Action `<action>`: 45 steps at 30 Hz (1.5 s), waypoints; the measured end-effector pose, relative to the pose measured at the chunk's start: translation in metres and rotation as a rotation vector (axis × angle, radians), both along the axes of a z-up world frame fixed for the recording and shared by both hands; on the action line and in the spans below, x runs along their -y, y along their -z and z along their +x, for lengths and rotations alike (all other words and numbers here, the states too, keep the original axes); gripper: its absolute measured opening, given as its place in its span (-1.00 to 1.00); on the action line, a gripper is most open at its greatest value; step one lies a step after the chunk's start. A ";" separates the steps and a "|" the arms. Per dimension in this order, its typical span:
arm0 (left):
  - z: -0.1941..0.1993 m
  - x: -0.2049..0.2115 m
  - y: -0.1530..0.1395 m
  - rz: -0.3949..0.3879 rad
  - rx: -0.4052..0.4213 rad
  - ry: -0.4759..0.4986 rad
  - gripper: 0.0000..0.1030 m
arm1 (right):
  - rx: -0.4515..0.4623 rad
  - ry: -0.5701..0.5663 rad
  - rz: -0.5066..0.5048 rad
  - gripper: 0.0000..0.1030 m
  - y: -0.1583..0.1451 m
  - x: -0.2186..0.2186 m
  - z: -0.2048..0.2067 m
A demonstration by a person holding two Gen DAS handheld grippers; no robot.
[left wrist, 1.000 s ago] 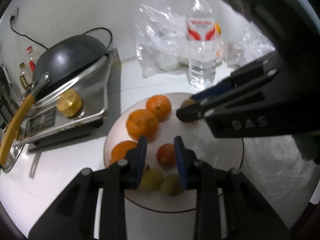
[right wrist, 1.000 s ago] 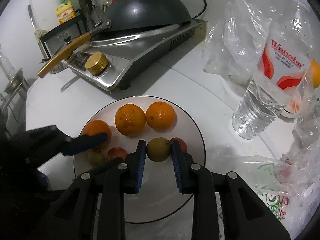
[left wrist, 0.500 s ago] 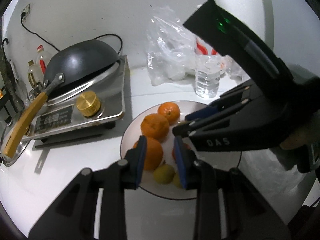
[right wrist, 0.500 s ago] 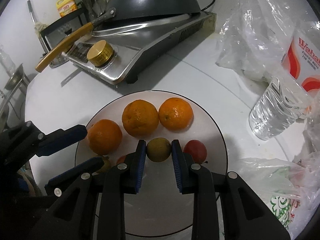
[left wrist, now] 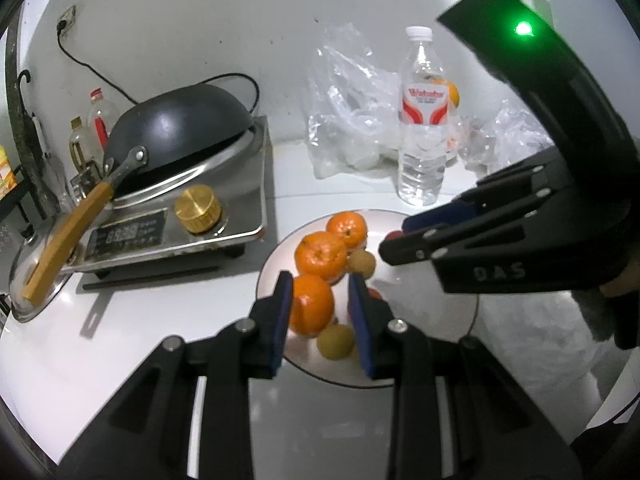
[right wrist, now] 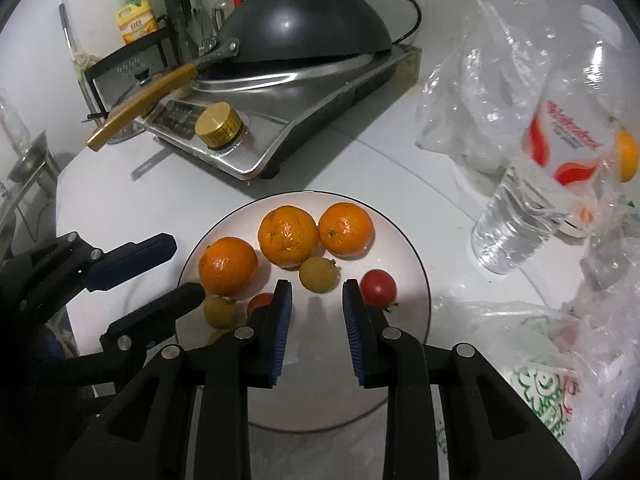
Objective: Organize fruits
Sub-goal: 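Move both grippers back over the plastic bag of fruit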
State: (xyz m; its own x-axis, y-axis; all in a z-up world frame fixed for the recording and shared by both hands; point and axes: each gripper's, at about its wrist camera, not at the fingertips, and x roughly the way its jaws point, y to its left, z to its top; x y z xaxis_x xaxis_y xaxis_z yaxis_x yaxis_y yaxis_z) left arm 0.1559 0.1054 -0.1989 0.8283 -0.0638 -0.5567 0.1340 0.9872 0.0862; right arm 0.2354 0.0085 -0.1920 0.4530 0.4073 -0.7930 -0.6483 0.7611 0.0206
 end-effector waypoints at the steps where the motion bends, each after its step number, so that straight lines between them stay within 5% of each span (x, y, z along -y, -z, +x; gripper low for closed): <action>1: -0.002 0.001 -0.001 -0.011 -0.004 0.000 -0.42 | 0.006 0.003 0.002 -0.46 -0.003 0.003 -0.004; 19: -0.020 0.026 -0.013 -0.023 -0.033 -0.013 -0.33 | 0.061 0.065 0.054 -0.46 -0.027 0.058 -0.045; 27: -0.024 0.046 -0.019 -0.011 -0.027 0.001 -0.02 | 0.070 0.104 0.084 -0.46 -0.029 0.091 -0.052; 45: -0.016 0.102 -0.019 0.053 -0.048 0.082 -0.02 | 0.048 0.190 0.111 -0.46 -0.014 0.156 -0.043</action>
